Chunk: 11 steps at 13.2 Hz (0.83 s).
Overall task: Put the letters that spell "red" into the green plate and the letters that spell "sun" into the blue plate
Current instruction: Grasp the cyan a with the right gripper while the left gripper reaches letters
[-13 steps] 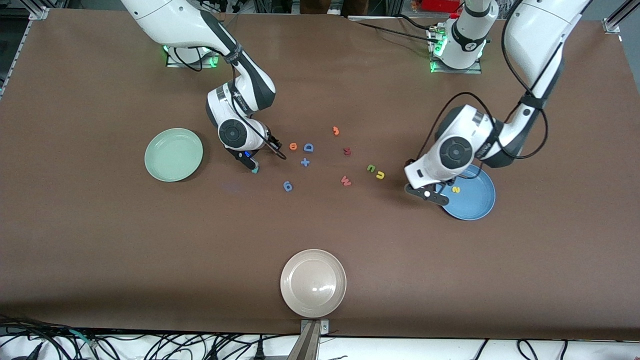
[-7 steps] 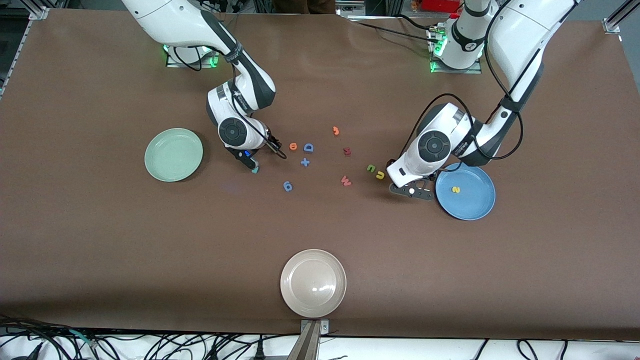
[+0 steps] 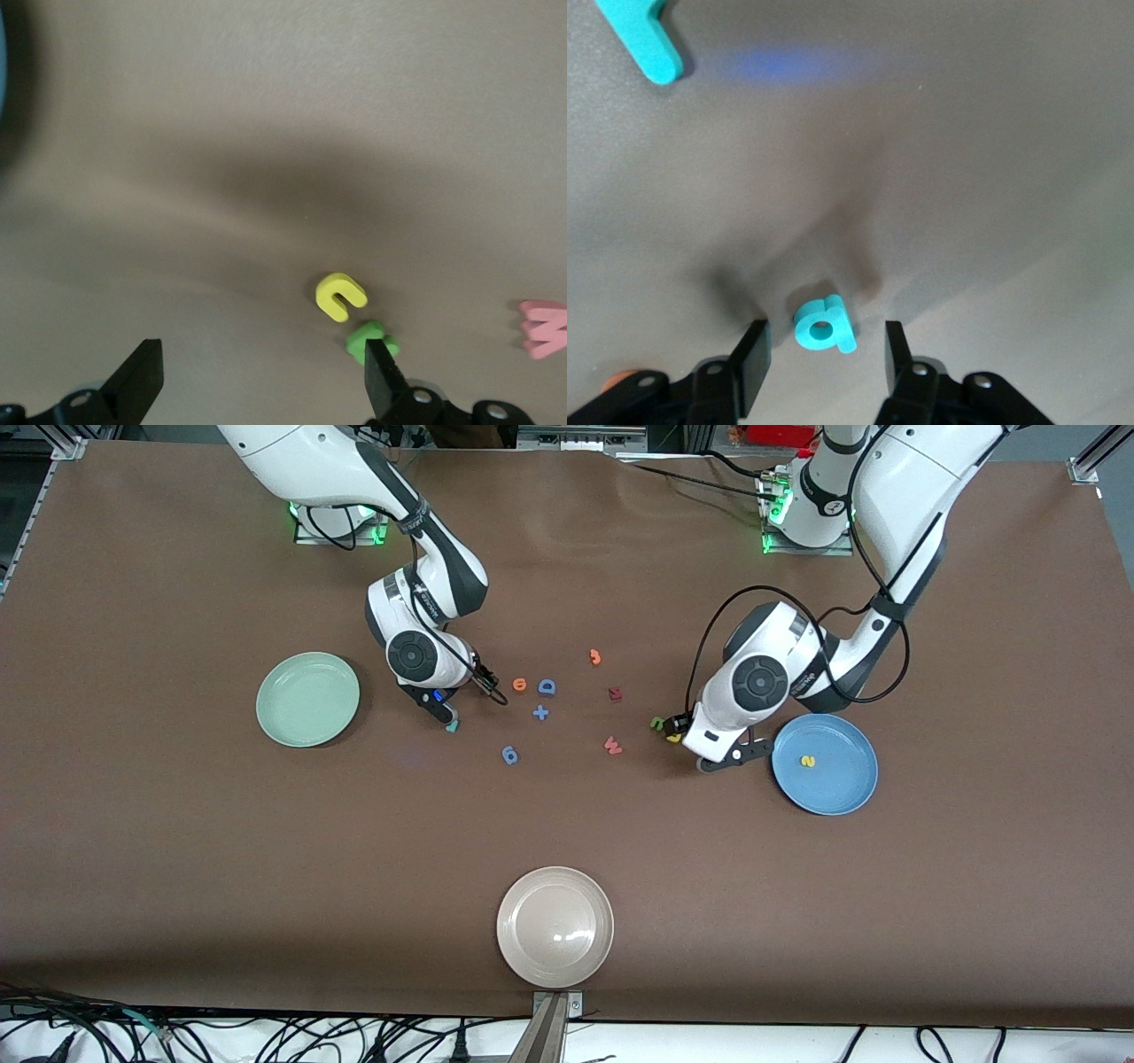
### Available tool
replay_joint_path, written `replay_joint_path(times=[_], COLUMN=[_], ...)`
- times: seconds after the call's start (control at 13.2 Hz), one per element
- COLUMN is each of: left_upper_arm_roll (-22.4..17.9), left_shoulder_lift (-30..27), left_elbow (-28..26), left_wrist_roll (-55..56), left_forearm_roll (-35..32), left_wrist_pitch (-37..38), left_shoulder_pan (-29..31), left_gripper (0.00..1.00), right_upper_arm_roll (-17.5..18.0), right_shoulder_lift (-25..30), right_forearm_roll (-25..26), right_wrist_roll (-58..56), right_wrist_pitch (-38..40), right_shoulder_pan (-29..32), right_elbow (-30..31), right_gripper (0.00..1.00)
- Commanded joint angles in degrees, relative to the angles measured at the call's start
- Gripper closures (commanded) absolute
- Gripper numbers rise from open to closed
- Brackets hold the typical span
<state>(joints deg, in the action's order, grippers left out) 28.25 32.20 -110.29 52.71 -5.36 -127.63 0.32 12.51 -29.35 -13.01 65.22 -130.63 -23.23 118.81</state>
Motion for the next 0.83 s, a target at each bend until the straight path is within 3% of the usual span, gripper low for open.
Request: replay_joint_path(times=[0.0,0.38,0.61,0.76], left_upper_arm_roll=[-0.3,-0.8,-1.9,-2.0], left_shoulder_lift=[0.0,4.2,7.1,7.9], left_elbow=[1.1,6.4,7.2,7.1], left_wrist_roll=[4.9,24.2,32.8,34.3], left_forearm_roll=[3.2,1.9,-4.7,-5.8], left_wrist_pitch=[0.1,-0.1,-2.3,-2.9], left_shoulder_pan=[0.2,-2.3,-4.5,-4.9], left_gripper=[0.00,0.00,0.00,0.00], right_upper_arm_roll=[-0.2,-0.2,-0.3,-0.3], right_shoulder_lift=[1.3,1.3,1.3,1.4], right_forearm_roll=[0.7,0.7,0.7,0.7], right_wrist_roll=[0.6,0.5,0.5,0.6], right_wrist_pitch=[-2.4,-2.4,-2.3,-2.3], right_shoulder_pan=[-0.3,-0.3,-0.3,-0.3], right_elbow=[3.6,3.6,3.5,3.4], right_gripper=[0.42,0.56,0.86,0.92])
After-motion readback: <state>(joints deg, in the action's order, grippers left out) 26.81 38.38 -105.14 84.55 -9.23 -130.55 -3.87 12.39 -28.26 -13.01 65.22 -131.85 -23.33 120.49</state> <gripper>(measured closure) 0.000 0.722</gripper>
